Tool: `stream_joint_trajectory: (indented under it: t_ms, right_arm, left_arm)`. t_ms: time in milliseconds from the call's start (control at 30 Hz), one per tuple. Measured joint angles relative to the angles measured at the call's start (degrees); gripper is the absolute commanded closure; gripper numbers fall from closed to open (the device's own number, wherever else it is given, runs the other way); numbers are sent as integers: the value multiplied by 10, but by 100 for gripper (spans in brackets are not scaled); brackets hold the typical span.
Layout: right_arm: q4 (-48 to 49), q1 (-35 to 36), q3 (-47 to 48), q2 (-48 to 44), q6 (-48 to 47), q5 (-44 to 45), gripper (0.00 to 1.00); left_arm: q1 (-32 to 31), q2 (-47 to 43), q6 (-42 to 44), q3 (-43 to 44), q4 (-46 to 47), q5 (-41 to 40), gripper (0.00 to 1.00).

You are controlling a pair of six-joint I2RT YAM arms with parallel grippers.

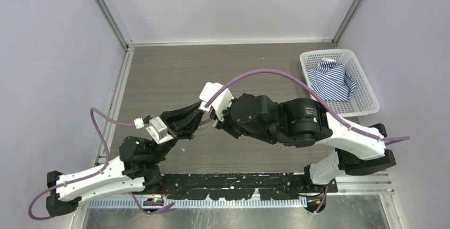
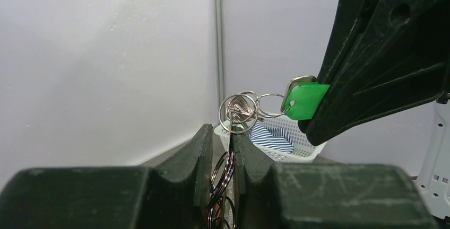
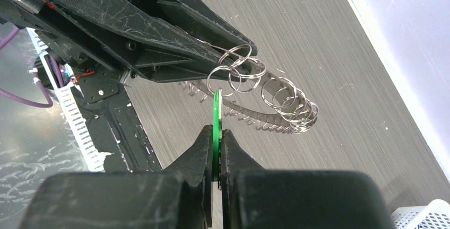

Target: Remove the keys from the keyring

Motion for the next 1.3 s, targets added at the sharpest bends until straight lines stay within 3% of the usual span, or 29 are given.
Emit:
stream_joint_trajectory:
  t_ms: [700, 1000, 1300]
  right_arm:
    - [3, 3, 6, 0, -12, 1, 99]
    - [-63, -10, 159, 57, -5, -11, 99]
    - [-91, -36, 179, 65, 12, -50, 99]
  left_arm:
    - [-1, 15, -10, 33, -57, -6, 100]
    - [0, 15, -5, 62, -75, 30, 100]
    - [1, 14, 13, 64, -94, 39, 100]
